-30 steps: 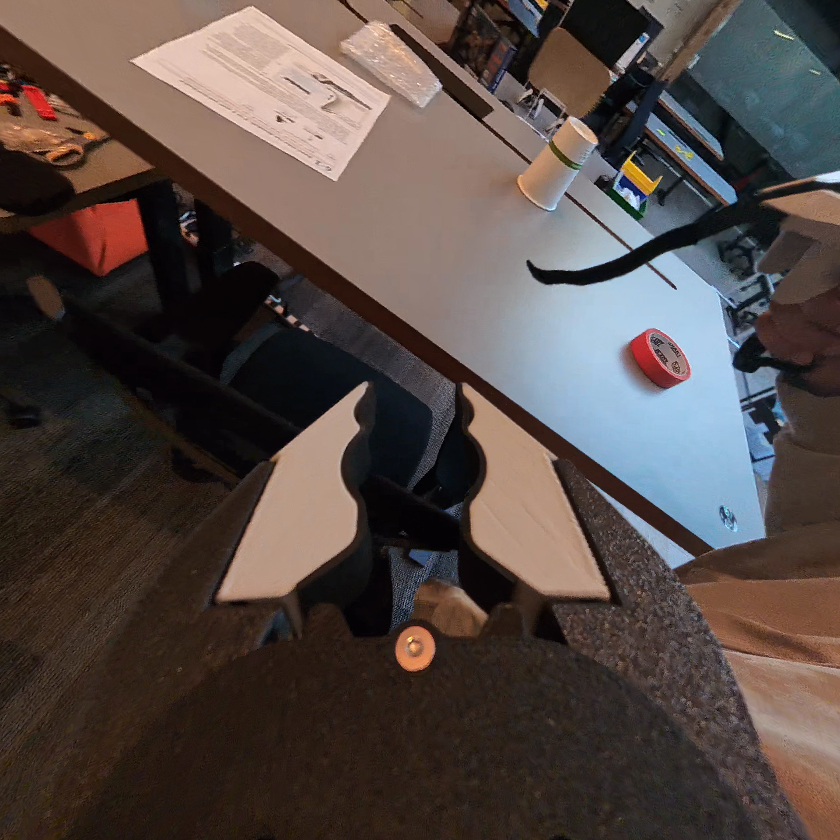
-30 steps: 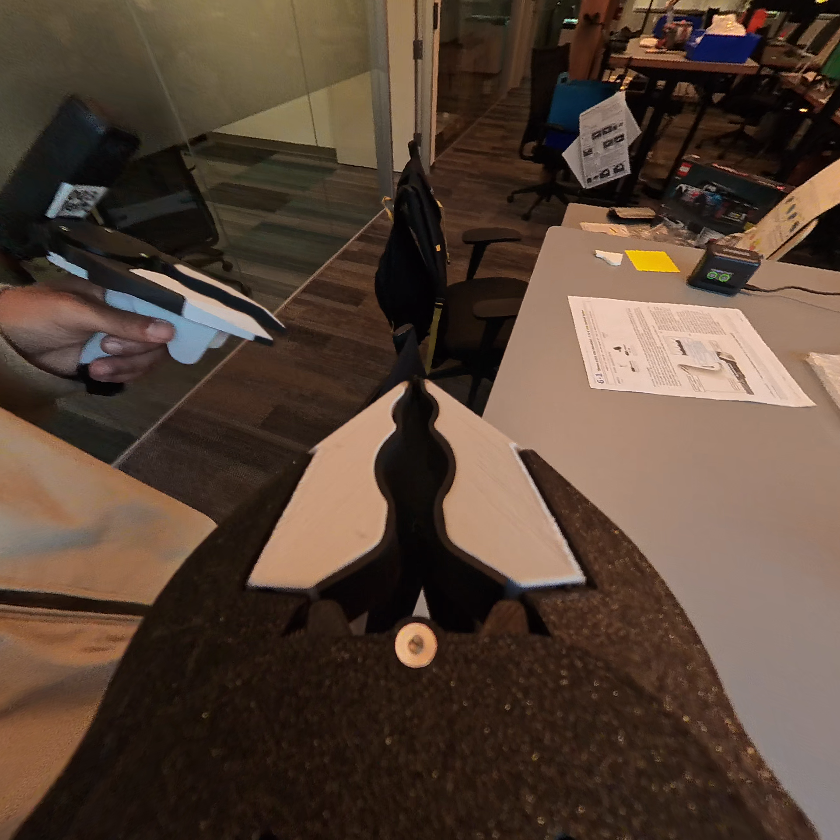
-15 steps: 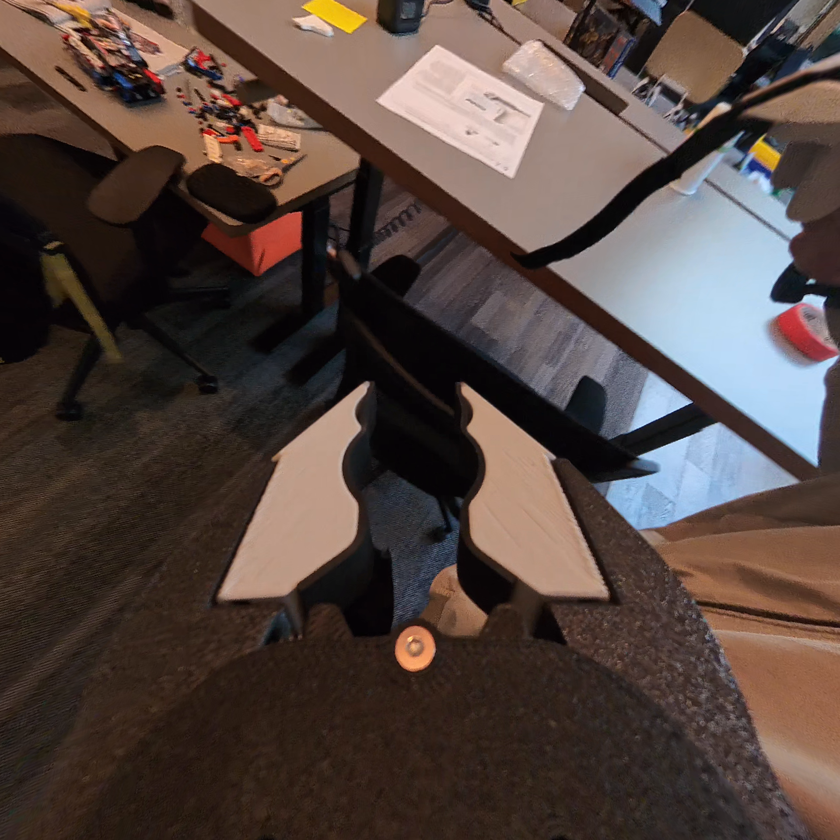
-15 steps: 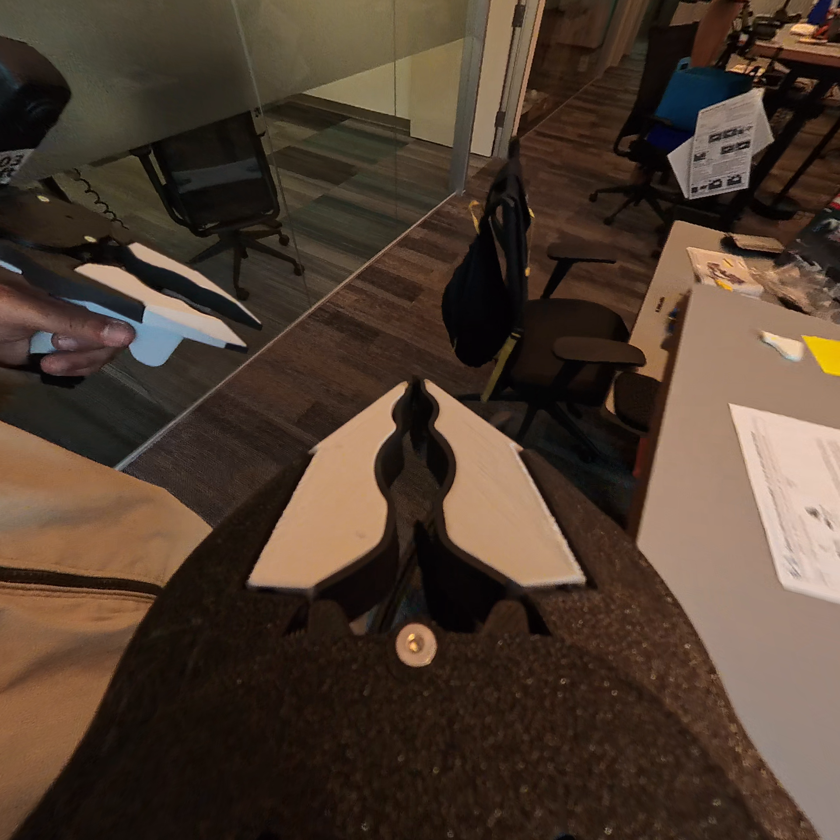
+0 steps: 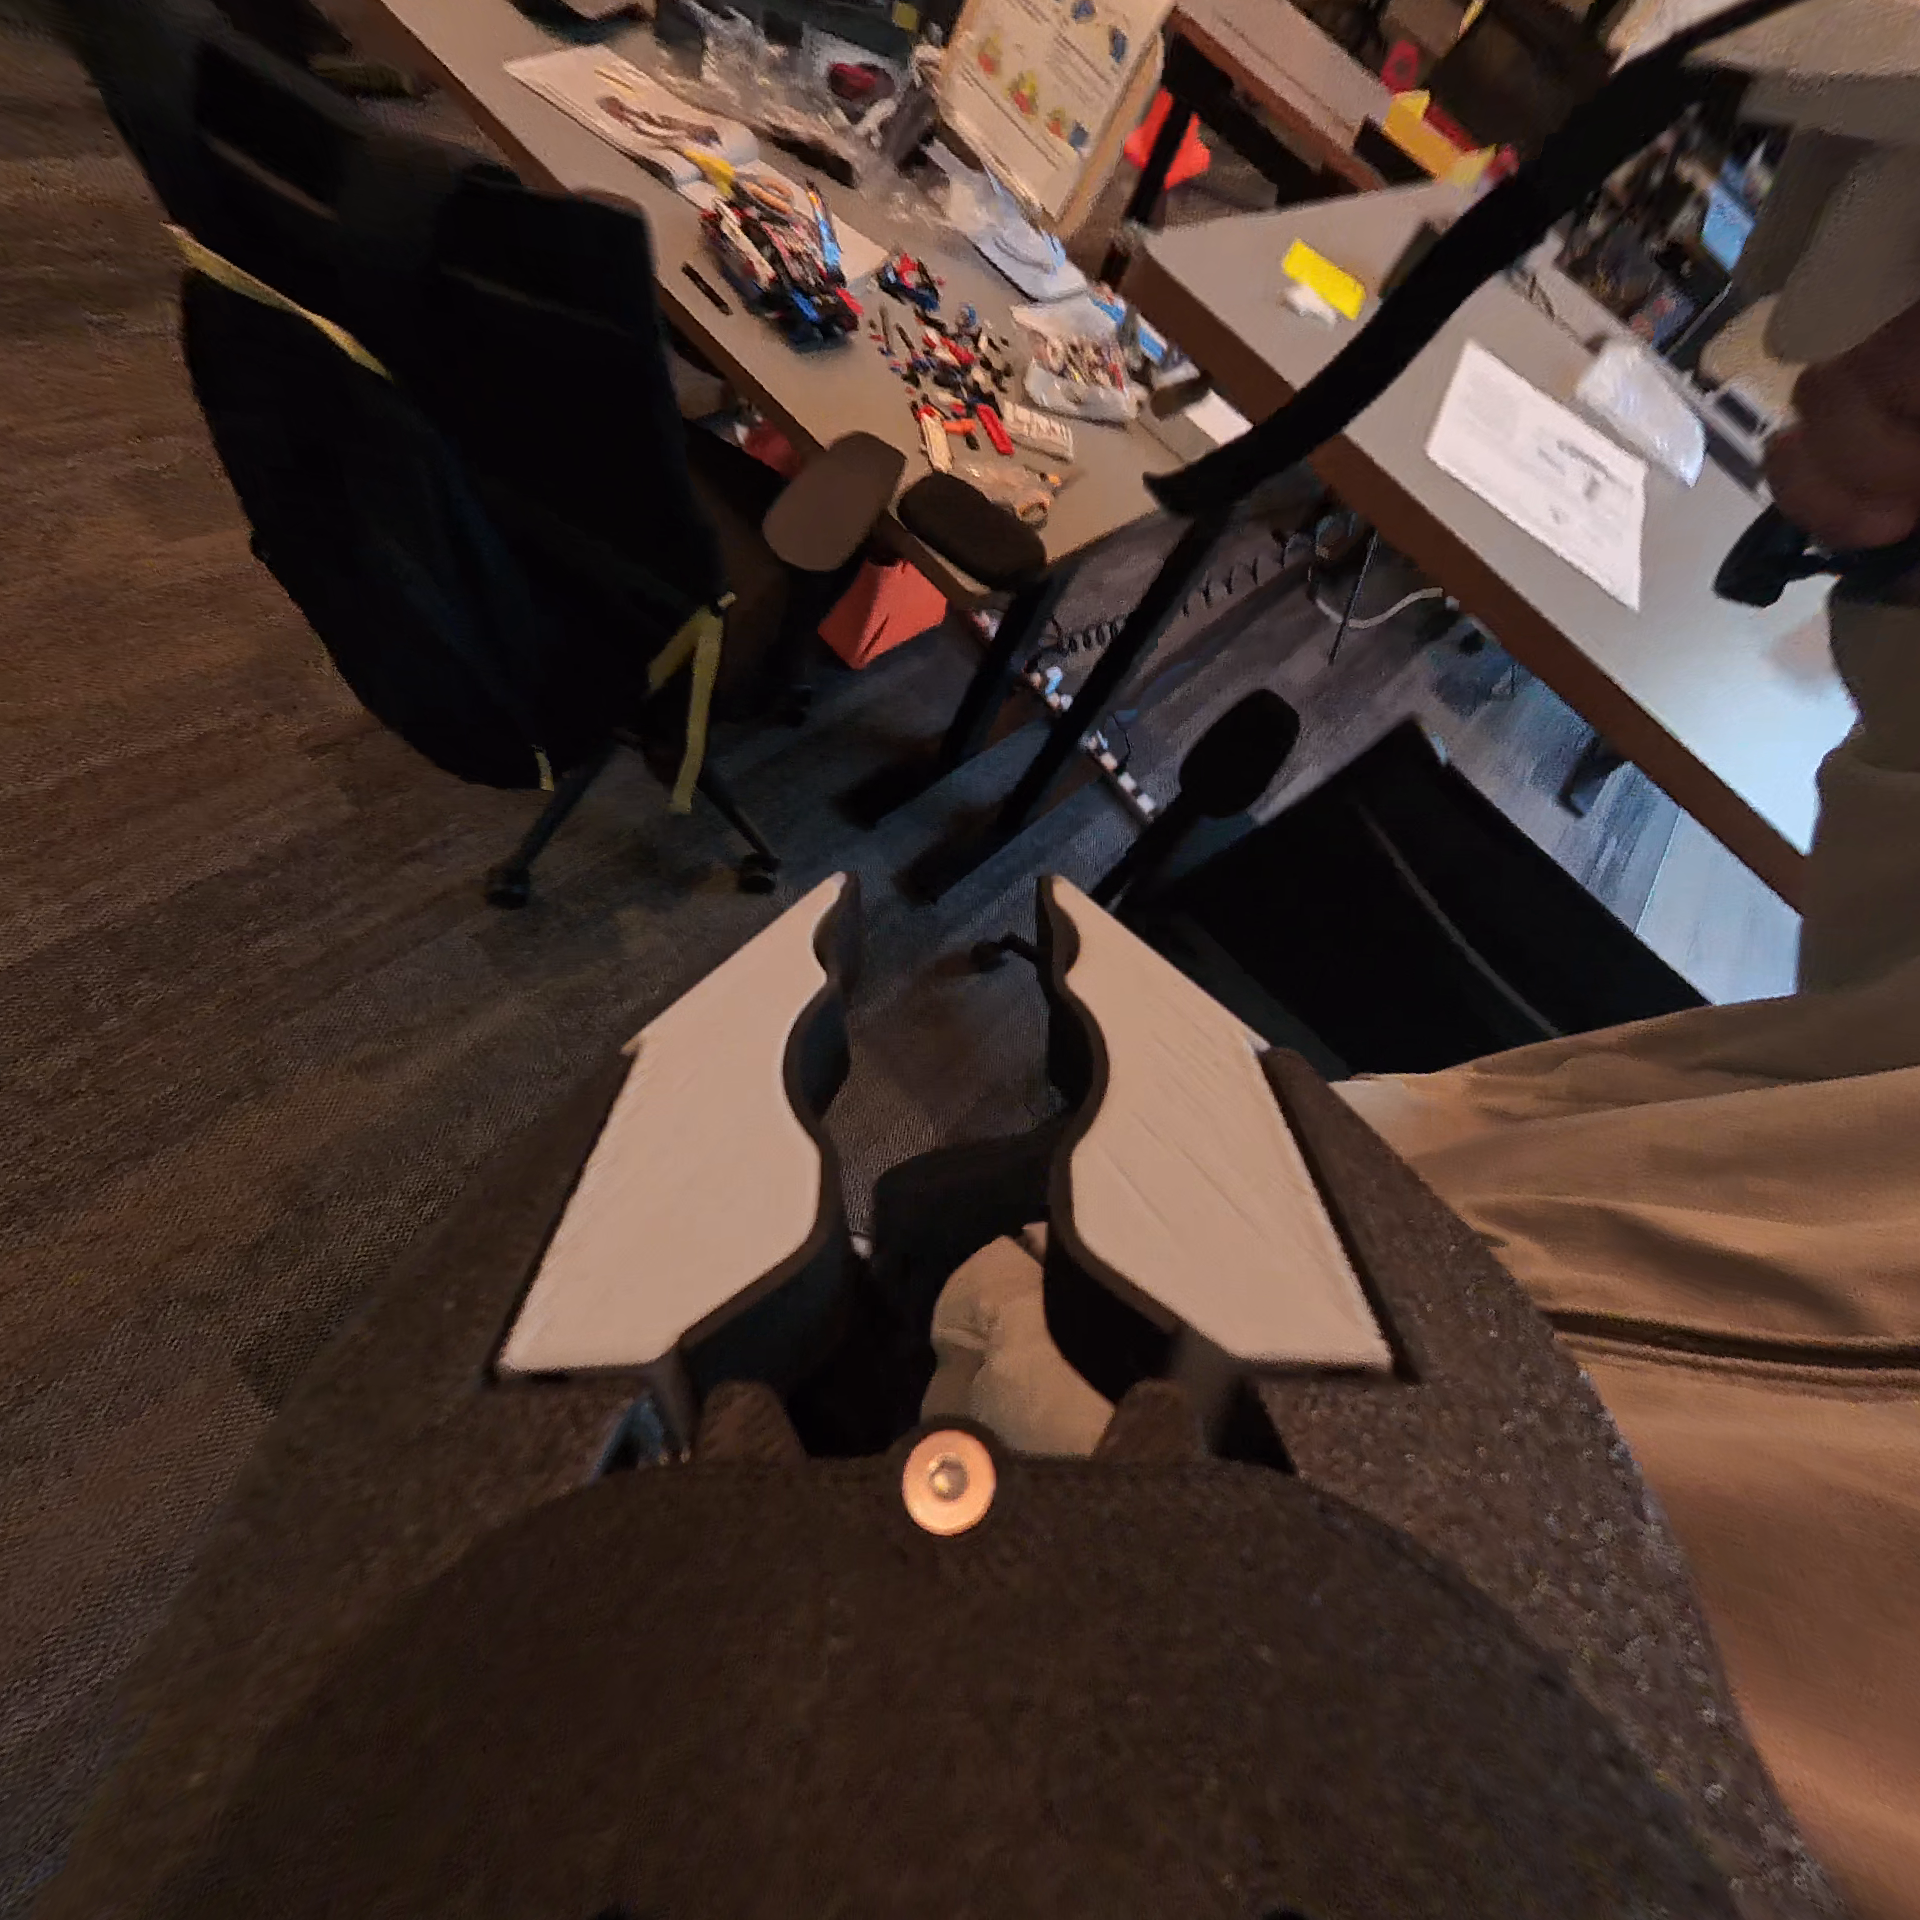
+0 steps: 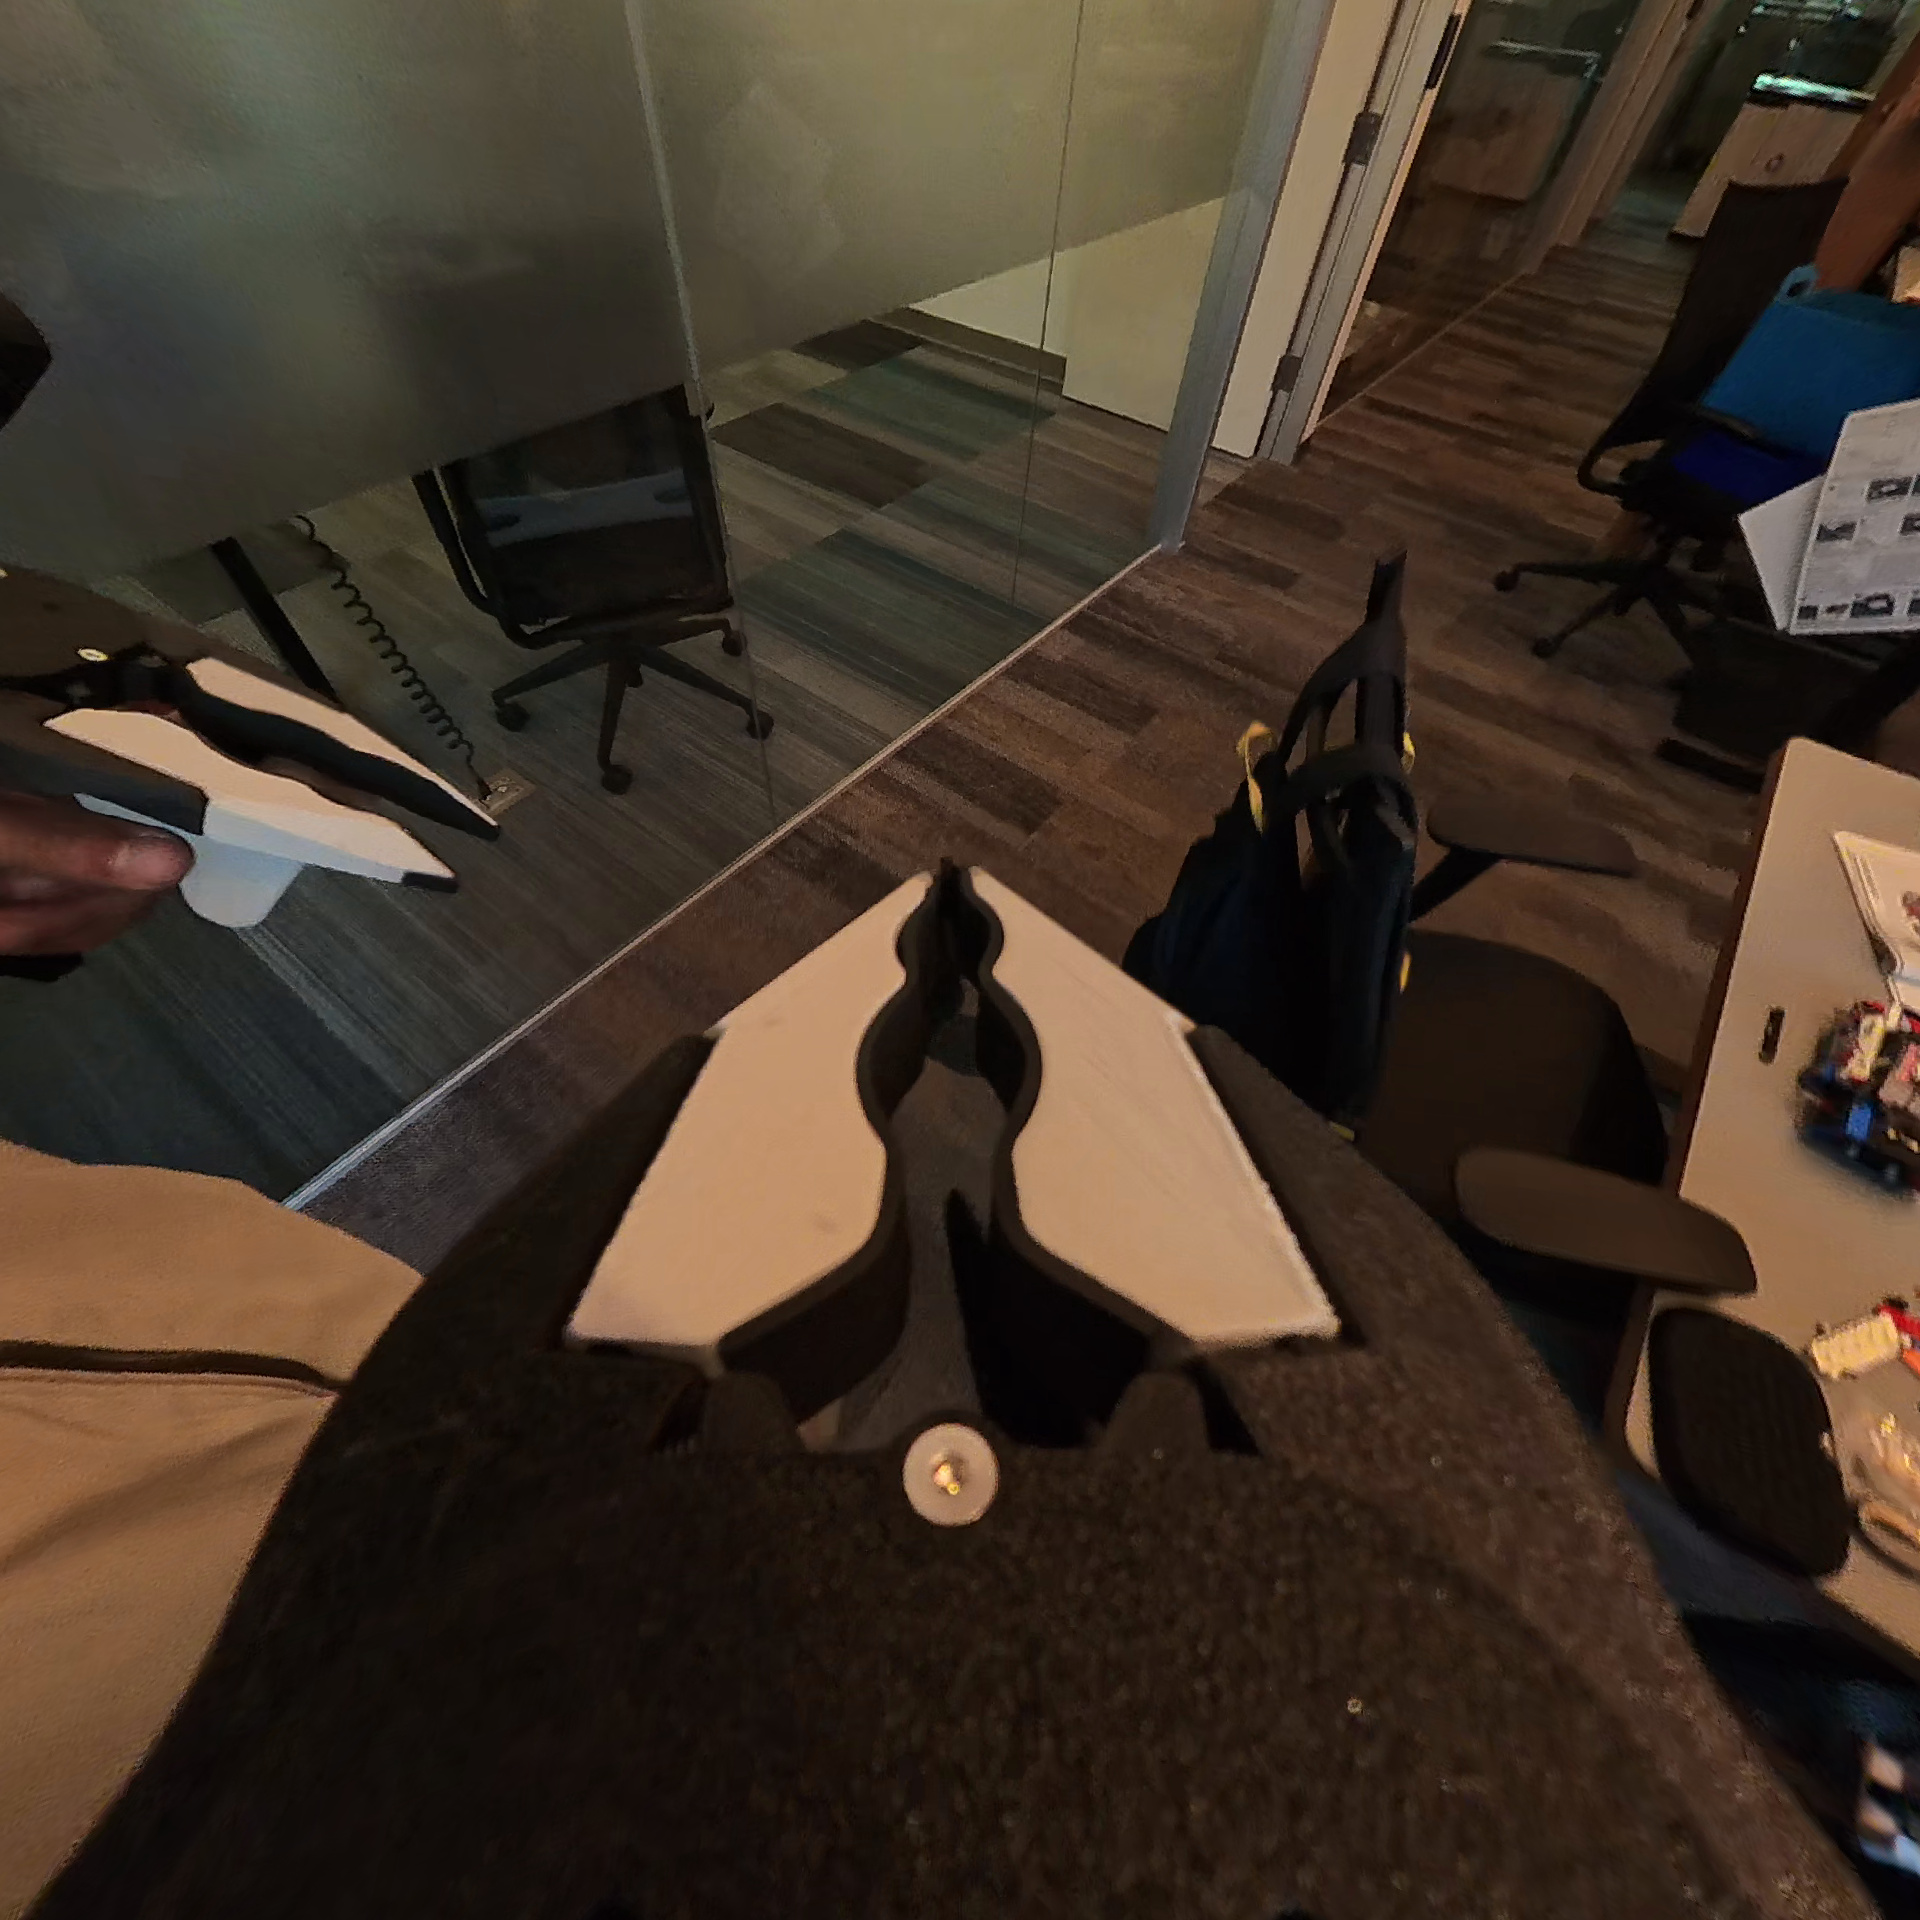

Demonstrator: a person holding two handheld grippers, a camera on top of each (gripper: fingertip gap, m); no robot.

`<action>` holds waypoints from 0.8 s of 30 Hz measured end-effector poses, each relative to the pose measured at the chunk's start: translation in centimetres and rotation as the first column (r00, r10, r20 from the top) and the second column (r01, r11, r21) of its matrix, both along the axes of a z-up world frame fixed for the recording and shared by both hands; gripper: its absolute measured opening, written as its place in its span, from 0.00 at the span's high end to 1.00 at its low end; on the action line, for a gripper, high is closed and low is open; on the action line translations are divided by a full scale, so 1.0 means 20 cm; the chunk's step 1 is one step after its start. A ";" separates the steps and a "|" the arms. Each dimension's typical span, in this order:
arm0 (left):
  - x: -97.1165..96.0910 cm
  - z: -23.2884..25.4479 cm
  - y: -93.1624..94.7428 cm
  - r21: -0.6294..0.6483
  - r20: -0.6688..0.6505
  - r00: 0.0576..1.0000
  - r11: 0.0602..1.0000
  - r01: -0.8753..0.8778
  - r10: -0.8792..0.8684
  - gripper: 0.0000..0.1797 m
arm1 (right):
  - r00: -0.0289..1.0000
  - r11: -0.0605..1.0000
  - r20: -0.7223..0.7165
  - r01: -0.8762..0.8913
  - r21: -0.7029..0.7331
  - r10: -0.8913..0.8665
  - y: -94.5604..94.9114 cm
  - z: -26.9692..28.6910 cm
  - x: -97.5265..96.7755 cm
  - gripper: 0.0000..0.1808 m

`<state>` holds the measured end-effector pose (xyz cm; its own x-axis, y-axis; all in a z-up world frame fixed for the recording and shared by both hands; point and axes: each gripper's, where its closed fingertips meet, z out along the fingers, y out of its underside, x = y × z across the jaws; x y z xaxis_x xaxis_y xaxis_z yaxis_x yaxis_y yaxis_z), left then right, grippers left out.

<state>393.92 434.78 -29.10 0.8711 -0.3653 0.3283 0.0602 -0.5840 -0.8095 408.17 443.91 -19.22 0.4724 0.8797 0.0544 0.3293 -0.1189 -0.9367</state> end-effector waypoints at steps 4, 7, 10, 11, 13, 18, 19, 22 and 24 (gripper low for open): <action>-0.36 -0.02 0.31 0.012 0.047 0.998 0.999 -0.032 0.031 0.82 | 0.999 0.999 -0.026 -0.019 0.033 0.020 0.35 0.03 -0.40 1.00; -0.62 -0.04 0.61 0.048 0.002 1.000 0.999 -0.021 0.021 0.82 | 0.999 0.997 -0.048 -0.014 0.075 0.018 0.66 0.06 -0.66 1.00; -0.88 -0.08 0.97 0.061 -0.054 0.999 0.998 0.003 0.001 0.82 | 0.997 0.995 -0.077 0.014 0.101 -0.006 1.04 0.08 -0.90 1.00; -0.97 -0.09 1.09 0.059 -0.065 0.998 0.998 0.012 -0.008 0.82 | 0.996 0.994 -0.093 0.025 0.107 -0.015 1.17 0.09 -0.97 1.00; -1.18 -0.10 1.37 0.052 -0.079 0.997 0.998 0.019 -0.015 0.82 | 0.993 0.994 -0.114 0.045 0.103 -0.033 1.45 0.10 -1.13 1.00; -1.62 0.01 1.99 0.034 -0.026 1.000 0.999 0.016 -0.015 0.82 | 0.990 0.994 -0.128 0.069 0.083 -0.058 2.11 0.18 -1.57 1.00; -1.72 0.03 2.11 0.032 -0.029 1.000 0.999 0.012 -0.012 0.82 | 0.991 0.994 -0.114 0.073 0.085 -0.064 2.23 0.20 -1.65 1.00; -1.97 0.06 2.46 0.043 -0.019 1.000 0.999 0.009 -0.008 0.82 | 0.992 0.991 -0.105 0.079 0.105 -0.067 2.56 0.24 -1.89 1.00; -2.17 0.02 2.72 0.025 -0.011 1.000 1.000 0.019 -0.018 0.82 | 0.993 0.989 -0.085 0.096 0.112 -0.087 2.81 0.23 -2.04 1.00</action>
<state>350.61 489.08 -28.71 0.8675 -0.3893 0.3097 0.0412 -0.5643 -0.8246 367.46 500.03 -14.62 0.5574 0.8226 0.1121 0.2459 -0.0346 -0.9687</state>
